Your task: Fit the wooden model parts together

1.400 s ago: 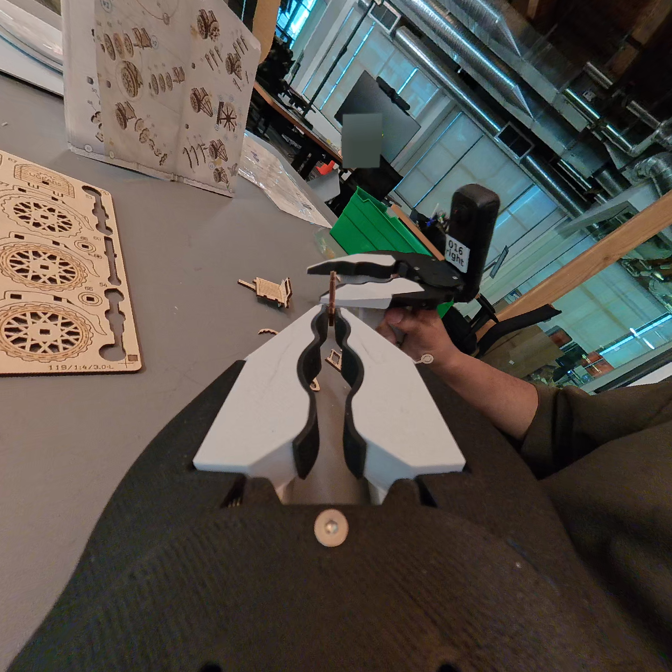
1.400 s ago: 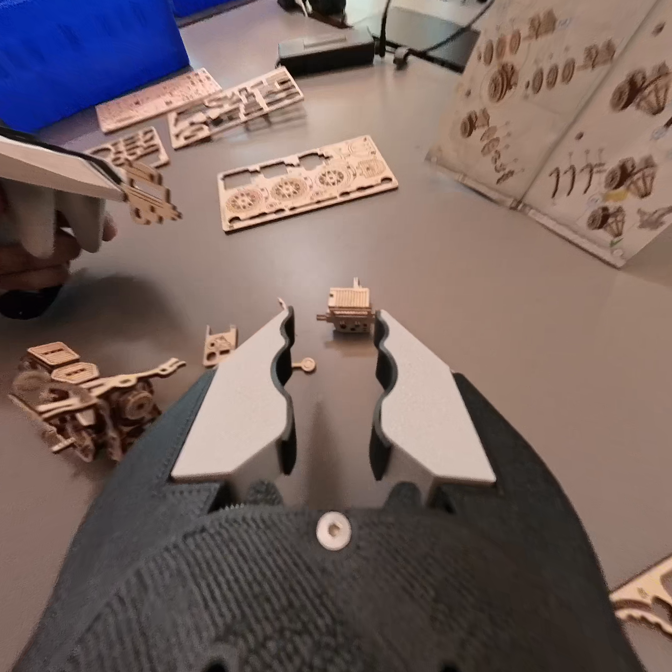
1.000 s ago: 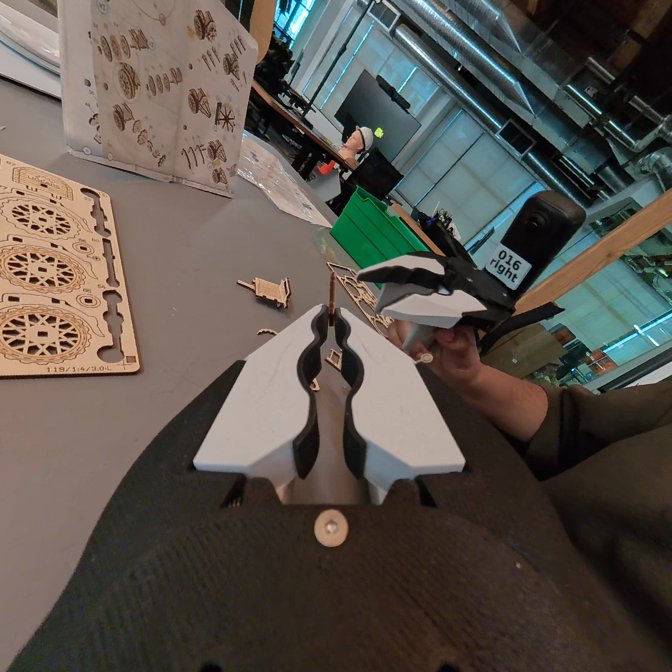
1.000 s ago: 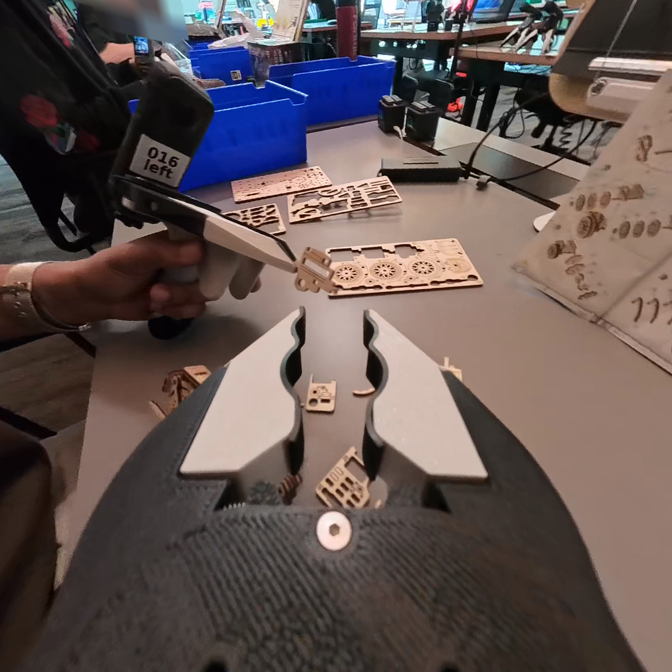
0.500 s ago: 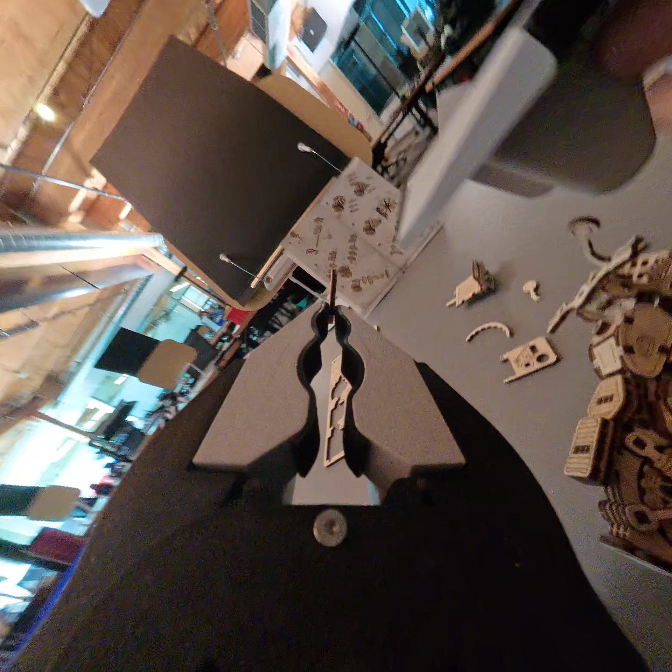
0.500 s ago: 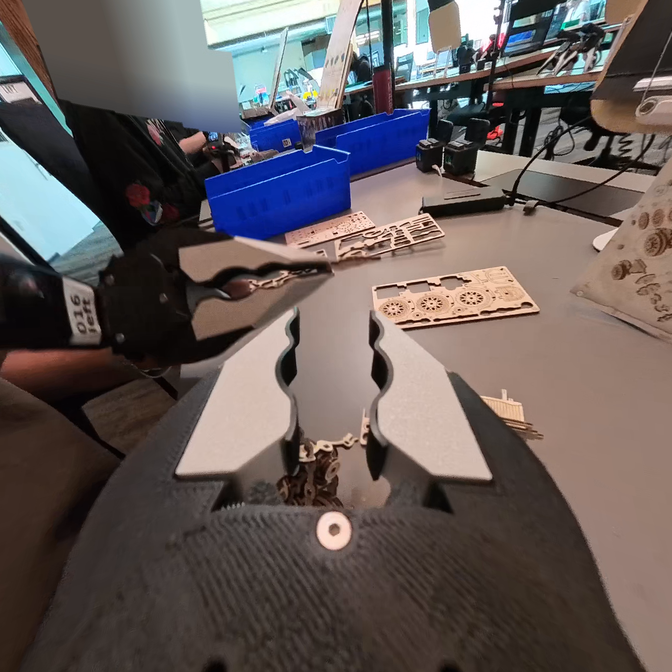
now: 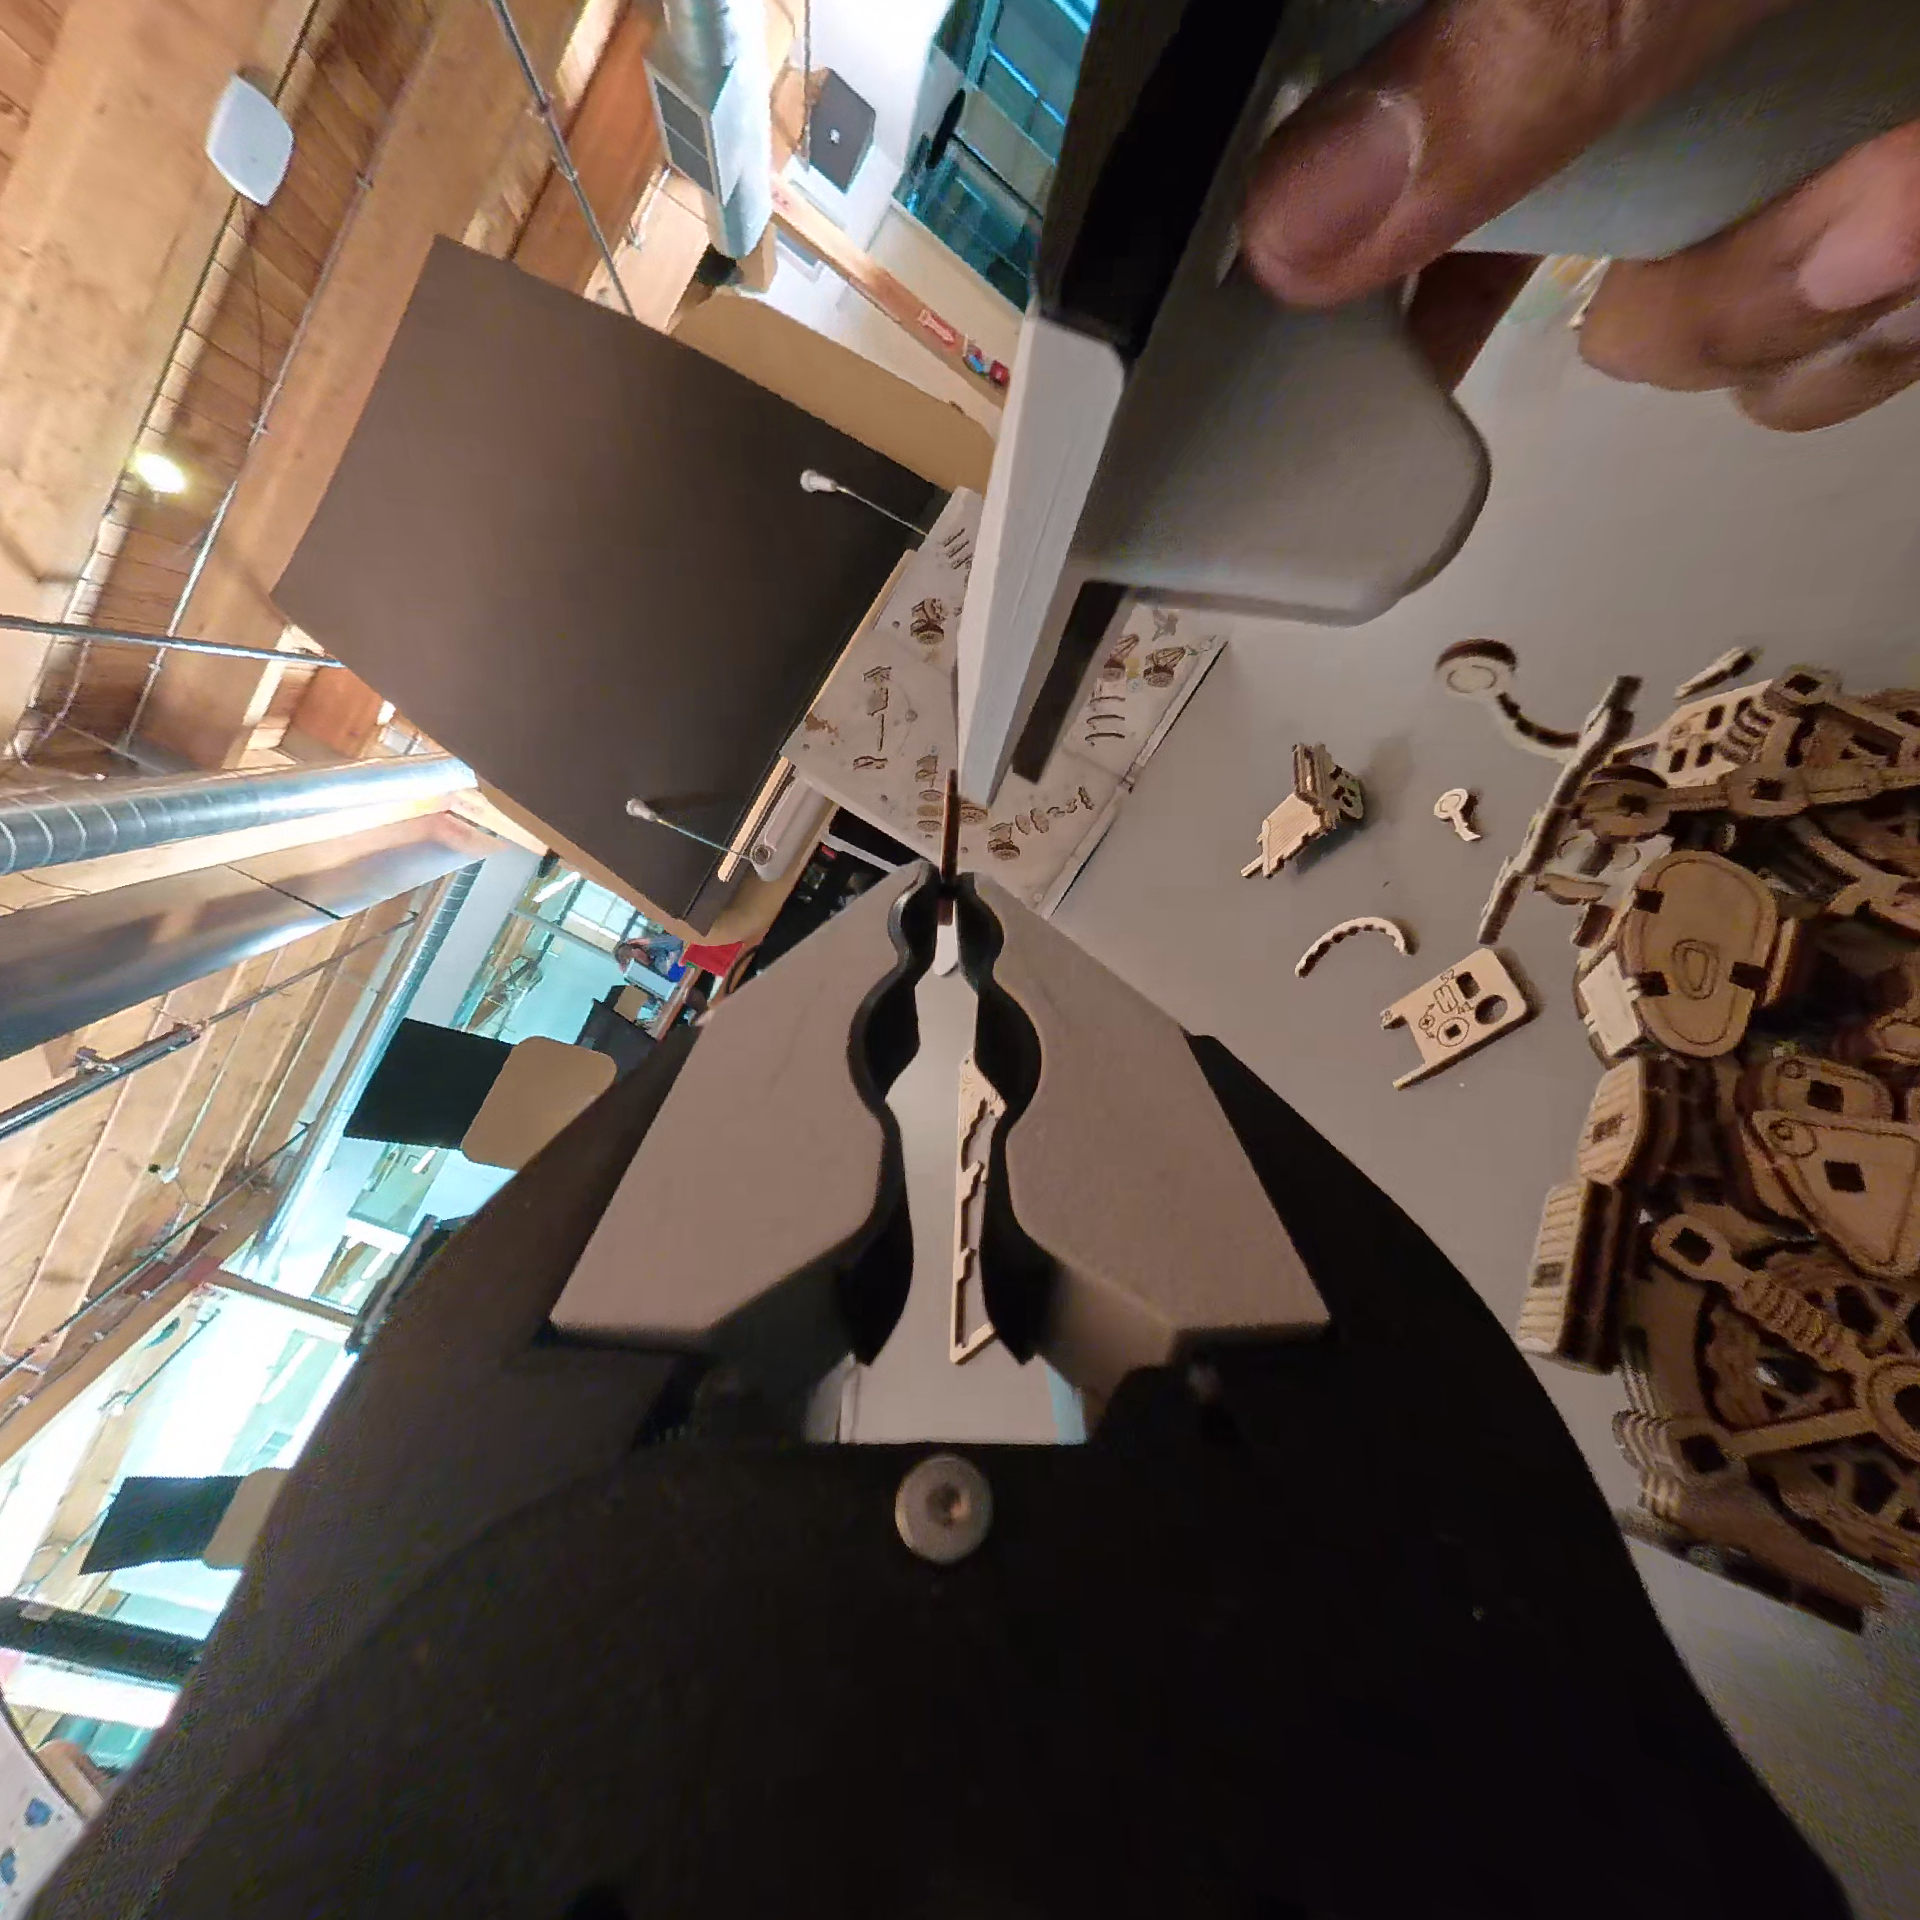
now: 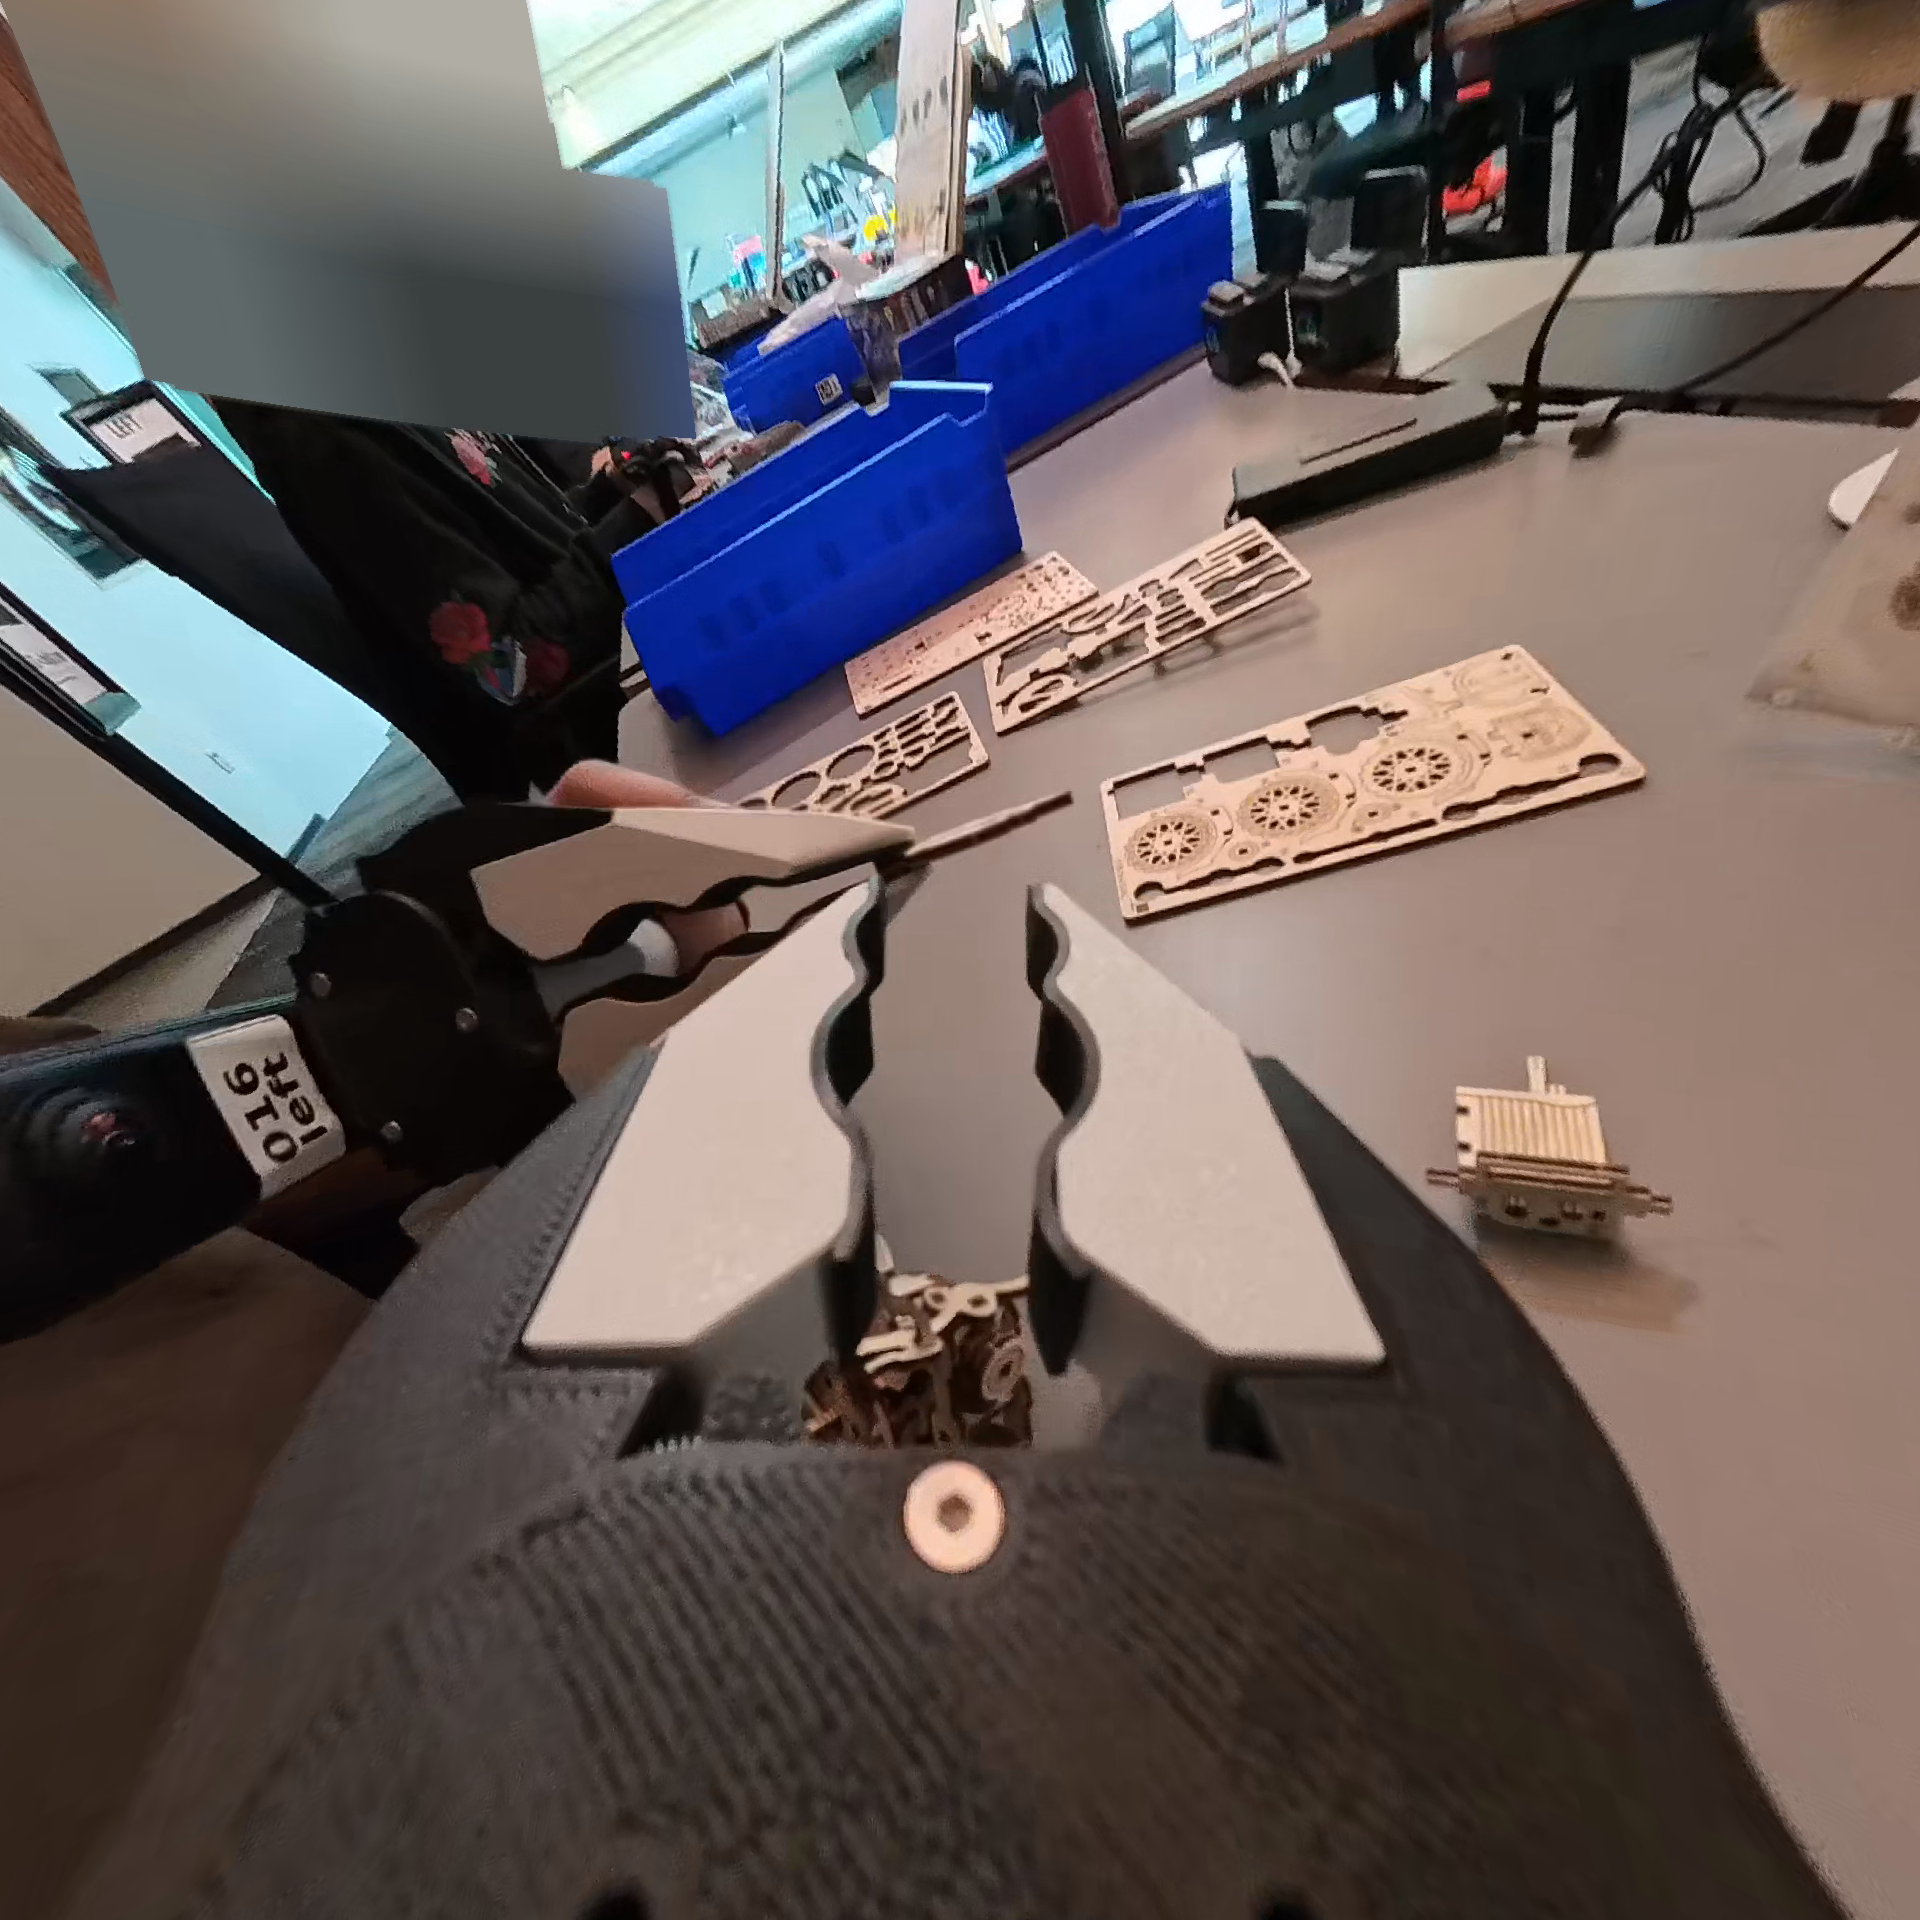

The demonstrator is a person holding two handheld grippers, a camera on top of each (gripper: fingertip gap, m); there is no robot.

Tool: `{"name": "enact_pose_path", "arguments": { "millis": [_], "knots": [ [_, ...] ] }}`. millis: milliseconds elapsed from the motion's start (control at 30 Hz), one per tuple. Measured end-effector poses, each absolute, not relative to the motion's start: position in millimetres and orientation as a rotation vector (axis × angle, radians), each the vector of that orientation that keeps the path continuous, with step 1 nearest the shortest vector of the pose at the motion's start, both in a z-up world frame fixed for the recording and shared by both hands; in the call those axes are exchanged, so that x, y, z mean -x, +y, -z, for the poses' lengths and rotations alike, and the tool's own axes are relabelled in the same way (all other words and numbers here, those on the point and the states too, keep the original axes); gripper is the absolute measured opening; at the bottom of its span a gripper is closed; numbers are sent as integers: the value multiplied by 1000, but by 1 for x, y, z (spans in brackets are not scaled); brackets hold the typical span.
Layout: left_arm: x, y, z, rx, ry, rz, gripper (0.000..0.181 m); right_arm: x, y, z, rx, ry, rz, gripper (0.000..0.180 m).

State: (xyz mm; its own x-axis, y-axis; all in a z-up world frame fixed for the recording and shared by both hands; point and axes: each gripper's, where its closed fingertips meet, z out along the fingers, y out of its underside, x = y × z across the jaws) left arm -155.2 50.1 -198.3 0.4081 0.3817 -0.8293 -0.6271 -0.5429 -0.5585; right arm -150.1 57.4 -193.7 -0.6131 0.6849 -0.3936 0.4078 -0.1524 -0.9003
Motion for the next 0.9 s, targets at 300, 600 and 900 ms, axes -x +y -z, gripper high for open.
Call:
{"name": "enact_pose_path", "arguments": {
  "millis": [300, 600, 900],
  "knots": [
    [149, 56, 209, 1745, 151, -1074, 2, 151, 60, 190, 1130, -1879, -1696, 37],
    [152, 53, 211, 1740, 69, -903, 2, 149, 57, 192, 1047, -1902, -1627, 41],
    [137, 58, 206, 1702, 120, -851, 2, 149, 57, 196, 1051, -1913, -1617, 35]
  ]
}}
